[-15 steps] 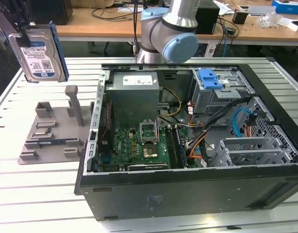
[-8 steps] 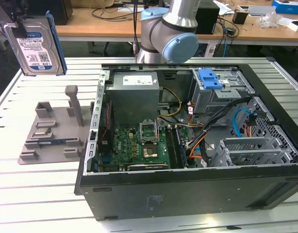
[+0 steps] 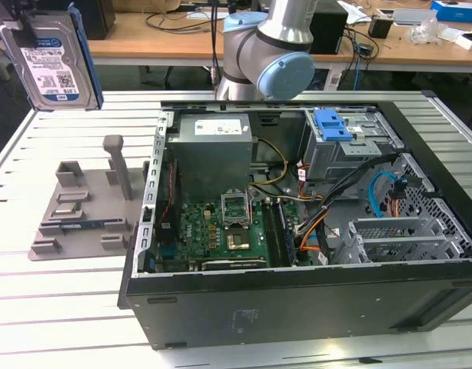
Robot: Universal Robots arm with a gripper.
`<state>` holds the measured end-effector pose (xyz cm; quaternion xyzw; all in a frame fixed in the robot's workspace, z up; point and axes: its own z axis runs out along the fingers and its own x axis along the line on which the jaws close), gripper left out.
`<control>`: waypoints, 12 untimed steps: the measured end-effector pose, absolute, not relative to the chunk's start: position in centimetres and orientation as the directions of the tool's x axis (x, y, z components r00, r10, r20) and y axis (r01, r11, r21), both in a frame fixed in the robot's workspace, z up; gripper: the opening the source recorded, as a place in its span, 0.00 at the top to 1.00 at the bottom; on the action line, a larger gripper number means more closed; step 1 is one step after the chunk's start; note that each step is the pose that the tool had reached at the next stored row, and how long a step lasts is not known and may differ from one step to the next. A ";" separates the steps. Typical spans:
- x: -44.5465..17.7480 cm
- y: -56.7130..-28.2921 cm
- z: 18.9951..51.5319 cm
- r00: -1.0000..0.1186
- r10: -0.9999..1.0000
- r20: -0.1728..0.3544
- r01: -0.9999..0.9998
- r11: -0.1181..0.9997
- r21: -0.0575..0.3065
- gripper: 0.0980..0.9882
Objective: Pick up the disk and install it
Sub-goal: 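Pick up the disk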
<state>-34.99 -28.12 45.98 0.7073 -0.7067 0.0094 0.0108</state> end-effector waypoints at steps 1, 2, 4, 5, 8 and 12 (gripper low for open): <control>-35.0 -28.1 46.2 0.001 -1.000 0.029 -1.000 -0.001 0.002 0.70; -35.0 -28.1 46.4 0.001 -1.000 0.029 -1.000 -0.001 0.002 0.70; -35.0 -28.1 46.9 0.001 -1.000 0.029 -1.000 -0.001 0.002 0.70; -35.0 -28.1 47.2 0.001 -1.000 0.029 -1.000 -0.001 0.002 0.70; -35.0 -28.1 48.0 0.001 -1.000 0.029 -1.000 -0.001 0.002 0.70; -35.0 -28.1 49.2 0.001 -1.000 0.028 -1.000 -0.001 0.002 0.70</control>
